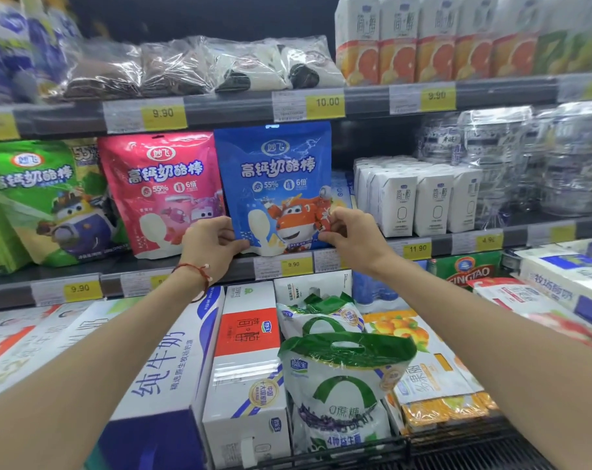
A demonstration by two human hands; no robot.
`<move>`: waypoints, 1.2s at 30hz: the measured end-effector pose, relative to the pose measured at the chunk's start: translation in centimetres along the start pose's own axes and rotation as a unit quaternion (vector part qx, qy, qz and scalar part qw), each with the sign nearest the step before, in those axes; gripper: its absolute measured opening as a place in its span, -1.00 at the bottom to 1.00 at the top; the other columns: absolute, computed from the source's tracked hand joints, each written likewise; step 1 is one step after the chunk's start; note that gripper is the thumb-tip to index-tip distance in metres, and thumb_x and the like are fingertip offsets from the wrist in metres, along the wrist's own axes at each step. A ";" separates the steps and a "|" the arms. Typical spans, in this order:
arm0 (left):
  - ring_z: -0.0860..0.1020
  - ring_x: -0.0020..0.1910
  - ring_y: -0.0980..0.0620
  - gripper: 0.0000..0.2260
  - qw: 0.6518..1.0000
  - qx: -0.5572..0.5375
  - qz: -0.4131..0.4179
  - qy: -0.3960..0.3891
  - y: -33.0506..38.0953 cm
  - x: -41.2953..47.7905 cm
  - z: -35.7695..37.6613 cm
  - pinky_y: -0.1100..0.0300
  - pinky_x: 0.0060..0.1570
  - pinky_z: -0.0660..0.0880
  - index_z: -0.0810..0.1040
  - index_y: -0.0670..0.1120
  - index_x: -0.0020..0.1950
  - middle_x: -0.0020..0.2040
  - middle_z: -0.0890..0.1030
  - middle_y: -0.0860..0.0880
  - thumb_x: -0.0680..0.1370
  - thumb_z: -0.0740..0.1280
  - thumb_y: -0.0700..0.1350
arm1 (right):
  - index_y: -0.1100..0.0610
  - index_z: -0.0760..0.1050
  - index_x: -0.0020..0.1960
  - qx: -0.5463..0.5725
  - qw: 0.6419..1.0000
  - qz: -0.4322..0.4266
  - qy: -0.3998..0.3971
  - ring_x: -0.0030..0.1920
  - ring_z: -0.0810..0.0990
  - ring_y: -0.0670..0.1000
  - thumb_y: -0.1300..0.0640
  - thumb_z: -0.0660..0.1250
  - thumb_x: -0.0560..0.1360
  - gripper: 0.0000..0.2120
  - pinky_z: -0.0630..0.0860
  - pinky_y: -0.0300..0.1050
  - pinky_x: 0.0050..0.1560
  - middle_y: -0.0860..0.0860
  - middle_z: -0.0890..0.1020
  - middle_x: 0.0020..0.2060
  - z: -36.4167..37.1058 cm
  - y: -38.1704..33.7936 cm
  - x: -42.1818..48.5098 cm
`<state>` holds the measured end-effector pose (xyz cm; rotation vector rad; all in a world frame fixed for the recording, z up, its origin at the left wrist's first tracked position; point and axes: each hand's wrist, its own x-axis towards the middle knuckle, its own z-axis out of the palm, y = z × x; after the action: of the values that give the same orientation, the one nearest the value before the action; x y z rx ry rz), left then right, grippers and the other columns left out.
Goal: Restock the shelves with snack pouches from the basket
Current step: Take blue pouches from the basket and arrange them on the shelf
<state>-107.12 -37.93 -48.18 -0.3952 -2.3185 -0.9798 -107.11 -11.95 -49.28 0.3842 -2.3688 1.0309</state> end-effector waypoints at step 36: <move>0.65 -0.05 0.04 -0.87 0.992 -0.084 -0.069 0.057 2.1 -0.2 -2.9 -0.02 0.04 0.60 0.61 0.02 0.07 -0.07 0.68 0.07 0.61 0.28 -0.04 | 0.13 0.53 0.10 0.139 0.971 0.076 0.180 -0.10 0.58 -0.15 0.04 0.34 0.64 -0.84 0.61 -0.05 -0.04 -0.11 0.60 -0.12 -0.4 -3.0 -2.0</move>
<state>-104.86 -38.60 -45.55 -0.2403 -2.1909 -1.2379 -103.98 -13.55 -48.44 0.0998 -1.9574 1.3827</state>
